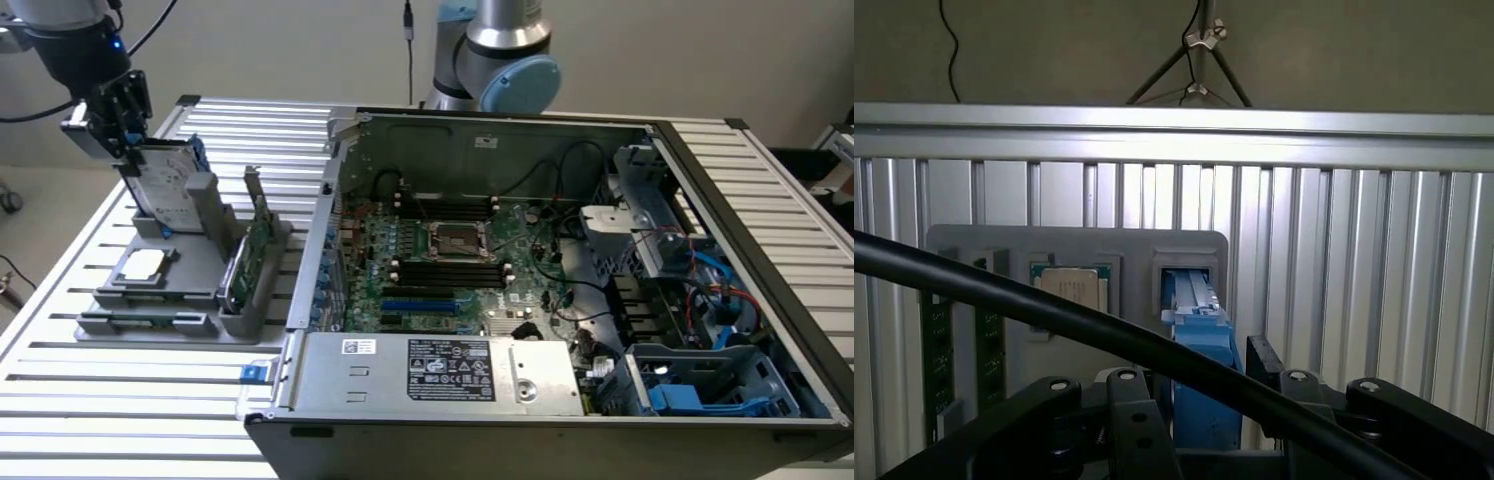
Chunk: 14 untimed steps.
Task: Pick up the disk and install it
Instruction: 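Pick up the disk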
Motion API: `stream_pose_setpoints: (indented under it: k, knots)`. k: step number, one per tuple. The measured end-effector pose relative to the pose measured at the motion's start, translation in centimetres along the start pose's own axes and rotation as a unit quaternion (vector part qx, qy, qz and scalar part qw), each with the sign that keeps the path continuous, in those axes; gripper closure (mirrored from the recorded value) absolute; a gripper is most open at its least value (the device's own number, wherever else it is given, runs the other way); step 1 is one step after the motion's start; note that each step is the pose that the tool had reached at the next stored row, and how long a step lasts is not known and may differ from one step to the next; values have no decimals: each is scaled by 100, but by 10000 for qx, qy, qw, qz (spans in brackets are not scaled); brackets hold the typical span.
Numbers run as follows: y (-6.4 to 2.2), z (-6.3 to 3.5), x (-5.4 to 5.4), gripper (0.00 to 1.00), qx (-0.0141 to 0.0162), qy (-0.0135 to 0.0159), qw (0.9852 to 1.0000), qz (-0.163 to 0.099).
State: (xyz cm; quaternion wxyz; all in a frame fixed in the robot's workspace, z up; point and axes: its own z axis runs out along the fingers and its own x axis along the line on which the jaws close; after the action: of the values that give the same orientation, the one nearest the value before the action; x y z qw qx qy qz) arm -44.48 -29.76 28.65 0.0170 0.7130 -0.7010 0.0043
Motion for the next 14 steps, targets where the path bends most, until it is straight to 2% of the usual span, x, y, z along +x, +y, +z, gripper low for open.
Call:
stream_pose_setpoints:
  k: [5, 7, 8, 9, 14]
  knots:
    - [0, -2, 0, 52, -1, 0, 10000, 0]
    - [0, -2, 0, 60, -1, 0, 10000, 0]
    - [0, -2, 0, 60, -1, 0, 10000, 0]
    - [0, -2, 0, 67, -1, 0, 10000, 0]
    - [0, -2, 0, 67, -1, 1, 10000, 0]
